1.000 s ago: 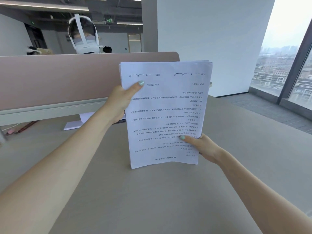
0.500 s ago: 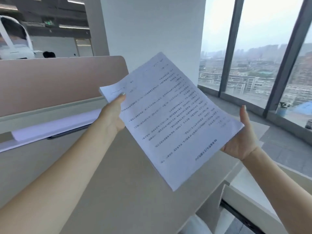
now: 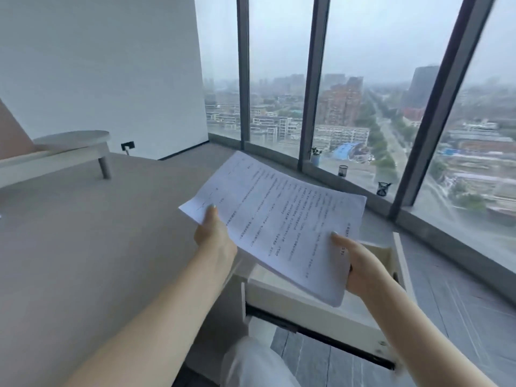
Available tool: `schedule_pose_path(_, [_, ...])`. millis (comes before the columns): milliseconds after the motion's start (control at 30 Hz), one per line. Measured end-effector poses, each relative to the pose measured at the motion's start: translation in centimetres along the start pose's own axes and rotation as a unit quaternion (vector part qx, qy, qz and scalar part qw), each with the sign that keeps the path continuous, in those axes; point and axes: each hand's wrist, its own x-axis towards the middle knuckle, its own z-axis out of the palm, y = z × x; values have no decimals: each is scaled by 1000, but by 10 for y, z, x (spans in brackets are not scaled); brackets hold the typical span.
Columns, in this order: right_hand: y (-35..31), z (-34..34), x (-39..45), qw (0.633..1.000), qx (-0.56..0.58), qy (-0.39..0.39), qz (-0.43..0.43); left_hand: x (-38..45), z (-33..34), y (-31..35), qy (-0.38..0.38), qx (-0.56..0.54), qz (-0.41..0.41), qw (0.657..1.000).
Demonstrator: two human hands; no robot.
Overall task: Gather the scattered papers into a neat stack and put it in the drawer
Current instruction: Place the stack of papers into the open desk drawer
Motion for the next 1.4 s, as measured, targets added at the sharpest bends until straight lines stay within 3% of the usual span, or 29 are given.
schedule_pose_path(233, [-10, -79, 15, 986, -56, 158, 0, 27, 30, -94, -12, 44, -140, 989])
schedule_pose_path(500, [4, -118, 38, 953, -162, 256, 7, 36, 44, -154, 19, 77, -202, 976])
schedule_pose_path(800, [23, -118, 89, 927, -285, 243, 14, 72, 45, -189, 108, 62, -273, 954])
schedule_pose_path(1133, [51, -132, 134, 937, -208, 263, 96, 116, 42, -219, 146, 45, -286, 946])
schedule_pose_path(1400, [75, -152, 155, 914, -222, 310, 139, 131, 38, -223, 163, 142, -284, 934])
